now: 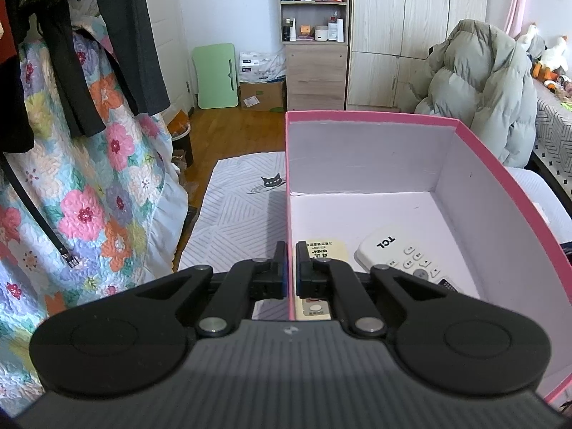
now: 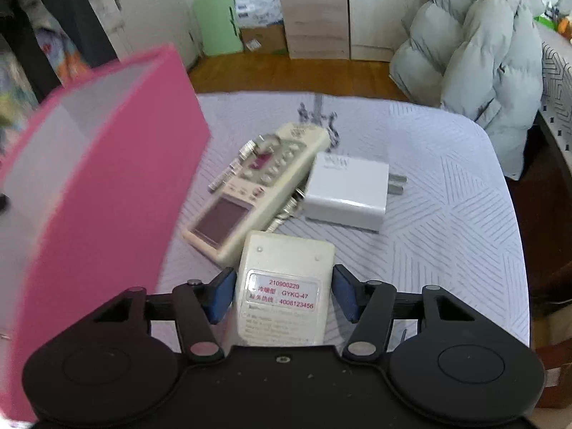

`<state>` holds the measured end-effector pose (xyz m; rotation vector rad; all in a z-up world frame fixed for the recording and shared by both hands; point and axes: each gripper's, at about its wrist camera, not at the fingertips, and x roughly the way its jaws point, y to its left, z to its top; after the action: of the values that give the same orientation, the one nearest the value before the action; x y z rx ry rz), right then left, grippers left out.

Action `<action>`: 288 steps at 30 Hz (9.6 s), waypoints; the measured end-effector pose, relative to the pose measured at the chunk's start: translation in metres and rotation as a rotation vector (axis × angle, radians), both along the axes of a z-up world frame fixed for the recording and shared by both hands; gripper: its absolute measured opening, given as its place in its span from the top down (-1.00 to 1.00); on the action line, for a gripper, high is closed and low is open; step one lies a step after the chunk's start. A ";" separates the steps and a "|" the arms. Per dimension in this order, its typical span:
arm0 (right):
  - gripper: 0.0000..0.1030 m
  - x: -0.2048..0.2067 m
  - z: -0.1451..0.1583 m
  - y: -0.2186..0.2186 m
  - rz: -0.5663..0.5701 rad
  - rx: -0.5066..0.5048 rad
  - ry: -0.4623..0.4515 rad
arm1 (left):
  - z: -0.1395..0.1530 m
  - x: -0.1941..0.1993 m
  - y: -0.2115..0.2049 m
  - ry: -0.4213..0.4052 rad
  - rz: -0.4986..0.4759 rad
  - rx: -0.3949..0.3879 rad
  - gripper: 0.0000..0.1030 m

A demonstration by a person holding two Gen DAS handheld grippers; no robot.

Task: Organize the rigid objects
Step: 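Grasp the white power bank with the right gripper and lift, then lower the power bank into the pink box and open the right gripper, then move the right gripper to the white cube charger and grasp it, then carry the white cube charger into the pink box and release it, then move the right gripper to the cream remote with keys attached, then grasp the cream remote with keys by its end with the right gripper and lift, then carry the cream remote over the pink box and release it inside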

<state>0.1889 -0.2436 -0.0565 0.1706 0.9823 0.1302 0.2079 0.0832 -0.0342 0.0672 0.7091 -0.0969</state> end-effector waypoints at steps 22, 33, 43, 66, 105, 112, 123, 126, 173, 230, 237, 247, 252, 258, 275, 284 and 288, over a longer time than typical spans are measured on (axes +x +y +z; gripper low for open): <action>-0.17 -0.039 0.079 0.018 0.158 -0.006 -0.222 | 0.000 0.001 -0.003 -0.002 0.001 0.005 0.94; -0.16 -0.010 0.166 0.071 0.408 0.022 -0.362 | 0.001 0.000 -0.001 -0.008 0.004 0.003 0.94; -0.15 0.056 0.113 0.154 0.475 0.067 -0.366 | 0.000 -0.001 -0.003 -0.008 -0.001 0.021 0.94; 0.84 0.036 0.048 0.129 0.364 -0.098 -0.136 | 0.000 -0.002 0.001 -0.020 0.000 -0.007 0.94; -0.33 -0.034 -0.031 -0.052 -0.094 -0.037 0.167 | 0.001 -0.001 0.000 -0.026 0.016 -0.004 0.97; -0.24 -0.037 -0.026 -0.052 -0.104 -0.030 0.105 | 0.001 -0.002 -0.002 -0.033 0.010 0.002 0.96; -0.24 -0.043 0.049 -0.025 0.054 0.142 -0.103 | 0.000 -0.003 0.000 -0.038 0.007 0.004 0.96; -0.24 -0.038 0.075 -0.003 0.151 0.191 -0.175 | 0.000 -0.003 0.000 -0.037 0.007 0.001 0.96; -0.23 0.022 0.094 0.034 0.212 0.020 -0.147 | 0.000 -0.002 0.009 -0.031 0.019 -0.060 0.95; 0.11 0.031 -0.014 0.011 0.230 0.011 0.090 | 0.000 -0.004 0.007 -0.023 0.018 -0.058 0.95; -0.35 0.042 -0.019 0.020 0.146 0.047 0.029 | 0.000 -0.003 0.007 -0.022 0.018 -0.053 0.95; -0.22 0.039 -0.028 0.042 0.215 -0.137 0.007 | 0.000 -0.002 0.006 -0.016 0.017 -0.054 0.95; -0.21 0.021 -0.019 0.032 0.264 -0.108 0.108 | 0.000 -0.002 0.006 -0.017 0.014 -0.049 0.95; -0.24 0.017 -0.020 0.044 0.250 -0.150 0.130 | 0.000 -0.002 0.005 -0.018 0.012 -0.039 0.95; -0.11 -0.017 0.038 0.029 0.119 -0.061 -0.139 | 0.000 -0.002 0.006 -0.026 0.013 -0.049 0.95; -0.11 -0.039 0.094 0.038 0.153 -0.115 -0.283 | 0.000 -0.004 0.002 -0.033 0.005 -0.005 0.96; -0.12 -0.043 0.124 0.046 0.209 -0.100 -0.359 | 0.000 -0.004 0.000 -0.036 -0.001 0.018 0.96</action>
<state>0.1463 -0.1973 0.0676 -0.0478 0.6447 0.2918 0.2041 0.0828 -0.0340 0.0865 0.6744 -0.0897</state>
